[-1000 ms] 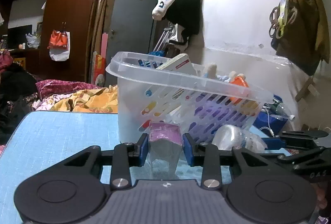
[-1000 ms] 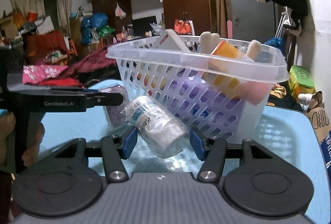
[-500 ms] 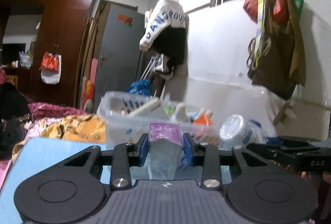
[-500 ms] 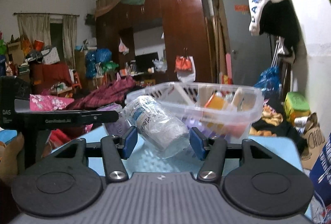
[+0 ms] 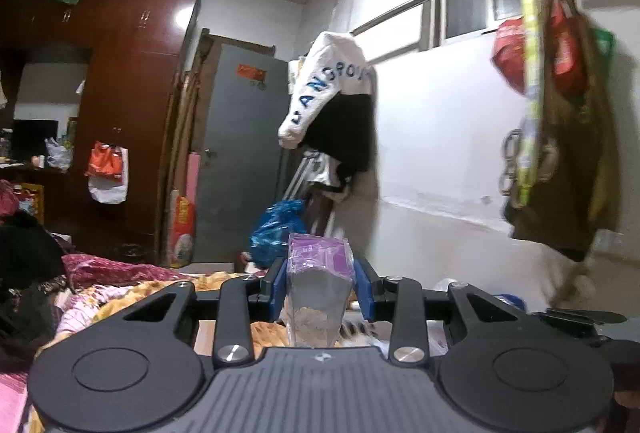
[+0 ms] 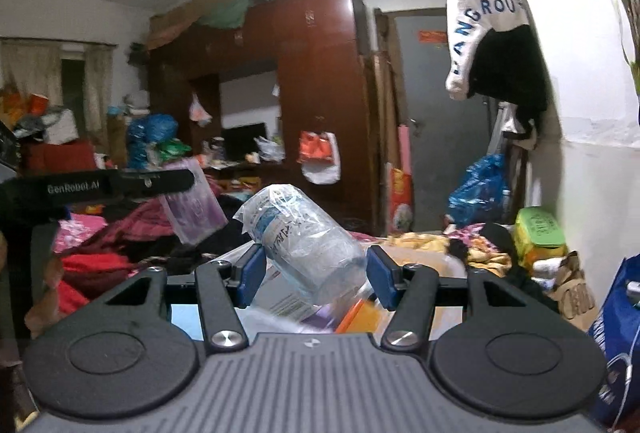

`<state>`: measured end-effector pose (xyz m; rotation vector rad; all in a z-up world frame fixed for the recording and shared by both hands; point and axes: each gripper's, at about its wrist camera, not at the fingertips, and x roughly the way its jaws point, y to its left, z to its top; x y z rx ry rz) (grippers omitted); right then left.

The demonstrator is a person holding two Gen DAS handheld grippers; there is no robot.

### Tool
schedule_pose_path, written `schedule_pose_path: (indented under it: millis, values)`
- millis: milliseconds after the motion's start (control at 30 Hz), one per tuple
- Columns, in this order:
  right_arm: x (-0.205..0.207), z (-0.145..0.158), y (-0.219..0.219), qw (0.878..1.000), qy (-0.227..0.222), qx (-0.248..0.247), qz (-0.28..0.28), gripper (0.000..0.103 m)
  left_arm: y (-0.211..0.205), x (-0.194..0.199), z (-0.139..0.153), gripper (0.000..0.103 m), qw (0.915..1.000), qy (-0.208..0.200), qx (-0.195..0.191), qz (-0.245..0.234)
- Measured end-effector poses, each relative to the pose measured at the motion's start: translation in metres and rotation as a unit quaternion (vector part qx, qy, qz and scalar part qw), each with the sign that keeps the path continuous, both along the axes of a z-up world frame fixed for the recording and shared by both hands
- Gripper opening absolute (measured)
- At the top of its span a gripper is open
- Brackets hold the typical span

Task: Organize objects
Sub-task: 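Drop the white bottle into the basket while the left tool releases the pink-capped item inside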

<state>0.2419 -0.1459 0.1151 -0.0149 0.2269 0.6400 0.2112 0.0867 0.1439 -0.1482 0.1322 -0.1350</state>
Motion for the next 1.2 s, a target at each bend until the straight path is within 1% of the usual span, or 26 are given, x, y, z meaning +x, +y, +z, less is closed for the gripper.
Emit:
schedule_pose_path:
  millis: [67, 167, 267, 333, 400, 467, 533, 567, 600, 633, 667, 700, 767, 833, 900, 933, 1000, 1100, 1200]
  values:
    - [0.022, -0.002, 0.010, 0.999, 0.012, -0.025, -0.025, 0.059, 0.001, 0.026, -0.002, 0.039, 0.9997, 0.018, 0.011, 0.016]
    - [0.055, -0.010, 0.022, 0.996, 0.046, -0.057, -0.060, 0.059, 0.005, 0.063, -0.017, 0.039, 0.9978, 0.054, 0.017, 0.033]
    - [0.078, -0.020, 0.032, 0.993, 0.071, -0.067, -0.070, 0.059, 0.009, 0.090, -0.035, 0.039, 0.9956, 0.080, 0.021, 0.043]
    - [0.086, -0.027, 0.038, 0.992, 0.076, -0.075, -0.071, 0.059, 0.013, 0.100, -0.043, 0.039, 0.9943, 0.092, 0.022, 0.049]
    - [0.094, -0.032, 0.046, 0.989, 0.080, -0.095, -0.079, 0.059, 0.016, 0.106, -0.049, 0.039, 0.9936, 0.099, 0.019, 0.052]
    - [0.098, -0.035, 0.051, 0.986, 0.083, -0.113, -0.086, 0.059, 0.015, 0.109, -0.055, 0.039, 0.9931, 0.105, 0.022, 0.048]
    - [0.099, -0.039, 0.051, 0.986, 0.085, -0.118, -0.083, 0.059, 0.013, 0.109, -0.059, 0.040, 0.9931, 0.106, 0.029, 0.039]
    - [0.096, -0.038, 0.050, 0.986, 0.085, -0.117, -0.081, 0.060, 0.011, 0.108, -0.061, 0.047, 0.9931, 0.105, 0.037, 0.037]
    - [0.094, -0.037, 0.048, 0.987, 0.082, -0.115, -0.081, 0.064, 0.009, 0.106, -0.061, 0.066, 0.9929, 0.102, 0.046, 0.040]
    - [0.093, -0.035, 0.046, 0.988, 0.077, -0.110, -0.081, 0.068, 0.007, 0.102, -0.060, 0.077, 0.9926, 0.094, 0.057, 0.050]
    - [0.089, -0.032, 0.042, 0.989, 0.066, -0.104, -0.082, 0.081, 0.006, 0.095, -0.058, 0.090, 0.9928, 0.080, 0.065, 0.061]
    - [0.083, -0.030, 0.038, 0.990, 0.055, -0.099, -0.084, 0.094, 0.007, 0.086, -0.057, 0.092, 0.9933, 0.065, 0.068, 0.067]
    - [0.068, -0.026, 0.027, 0.992, 0.034, -0.082, -0.085, 0.101, 0.008, 0.068, -0.054, 0.092, 0.9953, 0.046, 0.059, 0.062]
    - [0.053, -0.022, 0.011, 0.995, 0.025, -0.056, -0.076, 0.103, 0.012, 0.044, -0.052, 0.093, 0.9971, 0.041, 0.042, 0.049]
    - [0.033, -0.024, -0.012, 0.997, 0.021, -0.021, -0.065, 0.103, 0.014, 0.012, -0.058, 0.093, 0.9980, 0.031, 0.037, 0.041]
    - [0.023, -0.029, -0.022, 0.998, 0.022, -0.012, -0.054, 0.103, 0.015, -0.005, -0.064, 0.093, 0.9985, 0.023, 0.038, 0.032]
    - [0.000, -0.044, -0.042, 0.999, 0.022, -0.006, -0.040, 0.103, 0.018, -0.041, -0.080, 0.093, 0.9989, 0.021, 0.035, 0.025]
    - [-0.035, -0.078, -0.072, 0.999, 0.028, 0.016, -0.027, 0.103, 0.020, -0.084, -0.107, 0.093, 0.9983, 0.034, 0.039, 0.026]
    - [-0.067, -0.110, -0.090, 0.998, 0.051, 0.035, -0.014, 0.103, 0.021, -0.109, -0.135, 0.093, 0.9966, 0.064, 0.047, 0.023]
